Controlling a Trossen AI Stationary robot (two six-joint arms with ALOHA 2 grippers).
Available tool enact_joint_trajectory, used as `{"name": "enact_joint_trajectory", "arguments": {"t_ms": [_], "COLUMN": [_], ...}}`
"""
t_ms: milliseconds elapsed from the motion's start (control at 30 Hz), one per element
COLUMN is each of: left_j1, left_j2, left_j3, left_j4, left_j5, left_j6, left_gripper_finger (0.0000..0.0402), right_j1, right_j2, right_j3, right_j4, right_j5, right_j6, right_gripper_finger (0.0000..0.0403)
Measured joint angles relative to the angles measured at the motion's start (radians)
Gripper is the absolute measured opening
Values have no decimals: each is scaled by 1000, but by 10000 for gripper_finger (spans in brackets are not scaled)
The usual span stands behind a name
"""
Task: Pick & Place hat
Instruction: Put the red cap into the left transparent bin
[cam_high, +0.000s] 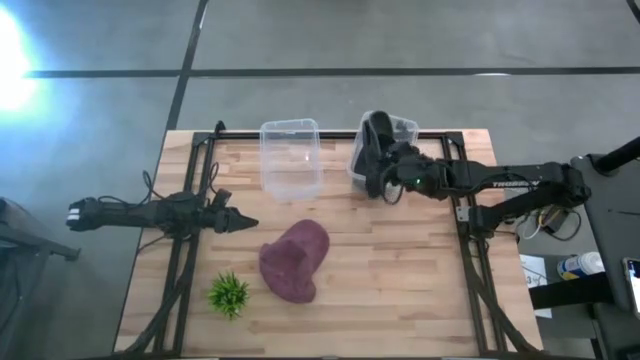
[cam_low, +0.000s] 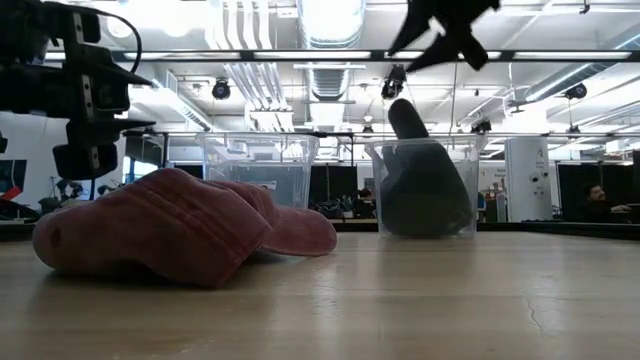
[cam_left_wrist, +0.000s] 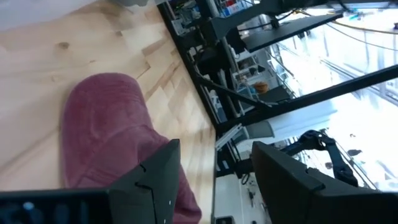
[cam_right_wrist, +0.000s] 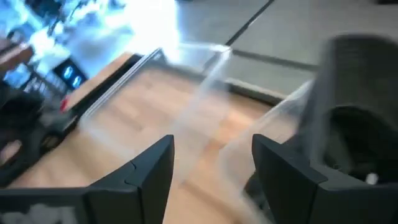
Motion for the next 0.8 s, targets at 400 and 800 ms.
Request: {"name": "enact_joint_trajectory", "arguments": {"t_ms": [400, 800], "left_j1": [-91, -306], "left_j2": [105, 358], "left_j3": [1, 1], "left_j4": [24, 157], "left_j5": [26, -53], "left_j6": [21, -96], "left_gripper_finger": [193, 193], "right_j1": [216, 185], "right_j2": [374, 688], "right_j3": [113, -52], "right_j4": [-127, 424], "right_j5": [-294, -268], "right_j6": [429, 540], "right_gripper_finger": [208, 208]}}
